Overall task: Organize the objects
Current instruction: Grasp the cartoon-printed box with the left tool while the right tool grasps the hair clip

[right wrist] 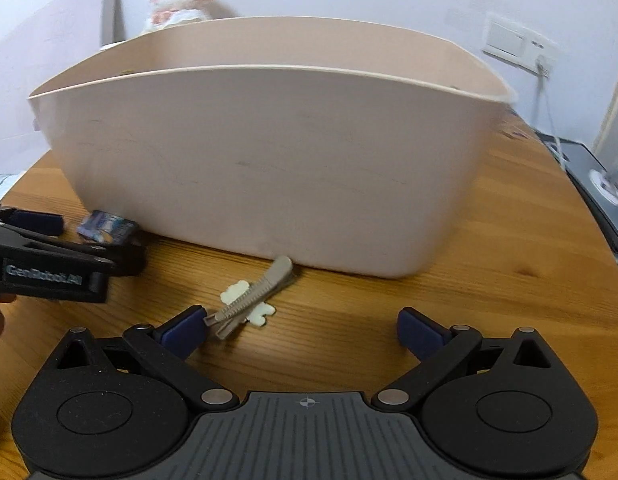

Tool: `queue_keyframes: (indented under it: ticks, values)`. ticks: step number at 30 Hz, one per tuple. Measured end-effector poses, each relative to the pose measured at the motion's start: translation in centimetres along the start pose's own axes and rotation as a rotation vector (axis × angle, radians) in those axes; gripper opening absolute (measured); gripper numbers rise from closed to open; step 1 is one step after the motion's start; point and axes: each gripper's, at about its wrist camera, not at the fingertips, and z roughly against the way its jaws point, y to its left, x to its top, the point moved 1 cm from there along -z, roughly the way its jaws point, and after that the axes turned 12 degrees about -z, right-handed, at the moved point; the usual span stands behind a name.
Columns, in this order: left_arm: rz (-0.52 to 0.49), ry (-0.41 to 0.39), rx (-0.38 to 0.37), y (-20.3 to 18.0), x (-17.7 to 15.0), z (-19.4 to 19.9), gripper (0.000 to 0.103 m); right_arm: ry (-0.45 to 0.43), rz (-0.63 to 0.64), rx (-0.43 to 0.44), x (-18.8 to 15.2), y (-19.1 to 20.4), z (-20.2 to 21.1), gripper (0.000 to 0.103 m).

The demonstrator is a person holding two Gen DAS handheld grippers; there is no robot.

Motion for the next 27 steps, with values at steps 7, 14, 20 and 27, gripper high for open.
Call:
queue_keyframes:
  ticks: [7,14,20,27]
  values:
    - [0.003,-0.013,0.007,-0.3,-0.5,0.3,0.101,0.008,-0.052,-0.045,0.1,-2.8,1.0,0.097]
    - [0.005,-0.015,0.009,-0.6,-0.9,0.7,0.100,-0.003,-0.022,0.000,0.3,-1.5,0.6,0.094]
    - [0.008,-0.023,0.012,-0.2,-0.9,0.5,0.100,-0.033,0.005,0.011,0.8,0.4,-0.3,0.085]
    - [0.001,-0.046,0.016,-0.3,-1.0,0.7,0.092,-0.056,-0.009,0.012,1.0,0.8,0.2,0.037]
